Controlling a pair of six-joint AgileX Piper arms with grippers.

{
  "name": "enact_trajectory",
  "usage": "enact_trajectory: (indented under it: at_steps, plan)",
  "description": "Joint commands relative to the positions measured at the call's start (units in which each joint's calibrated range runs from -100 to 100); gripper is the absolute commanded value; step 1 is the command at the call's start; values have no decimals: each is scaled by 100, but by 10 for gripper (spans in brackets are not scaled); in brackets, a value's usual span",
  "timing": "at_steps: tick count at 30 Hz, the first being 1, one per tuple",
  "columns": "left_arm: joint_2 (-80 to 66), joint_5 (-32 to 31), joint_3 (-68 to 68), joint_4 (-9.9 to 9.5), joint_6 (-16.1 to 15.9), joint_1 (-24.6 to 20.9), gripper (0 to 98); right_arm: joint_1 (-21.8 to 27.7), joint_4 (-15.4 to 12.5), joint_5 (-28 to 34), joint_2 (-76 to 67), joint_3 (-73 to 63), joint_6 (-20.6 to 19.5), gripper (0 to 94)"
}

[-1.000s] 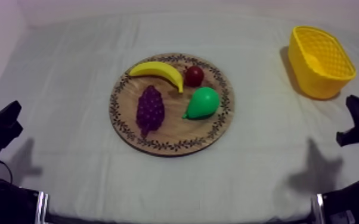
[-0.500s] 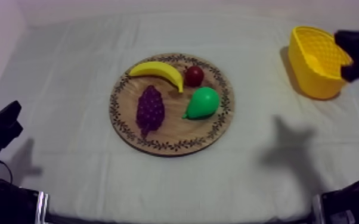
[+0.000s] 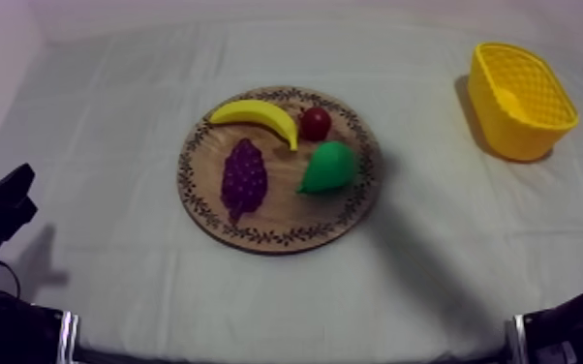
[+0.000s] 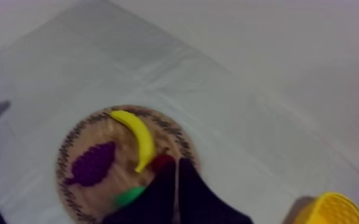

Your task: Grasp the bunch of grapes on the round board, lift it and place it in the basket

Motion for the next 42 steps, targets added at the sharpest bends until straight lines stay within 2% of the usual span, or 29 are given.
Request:
enact_trajectory:
  at_steps: [1,6,13,23,31,42]
  plan:
    - [0,-5,-2,-4,-1,0,1,-276,47,496,786,-1221,-317,4]
    - [0,-5,-2,-4,-1,0,1,-573,169,1237,1641,-2332,-912,3]
    - [0,-5,-2,-4,-1,0,1,-873,514,2532,2942,-4113,-1781,2]
    - [0,-5,-2,-4,-1,0,1,-1057,776,3963,4502,-5775,-2443,2]
    - [0,-5,-2,-4,-1,0,1,-1143,897,4207,5233,-5773,-2716,2]
    - [0,-5,-2,-4,-1,0,1,-1158,660,4241,5674,-5283,-2750,2]
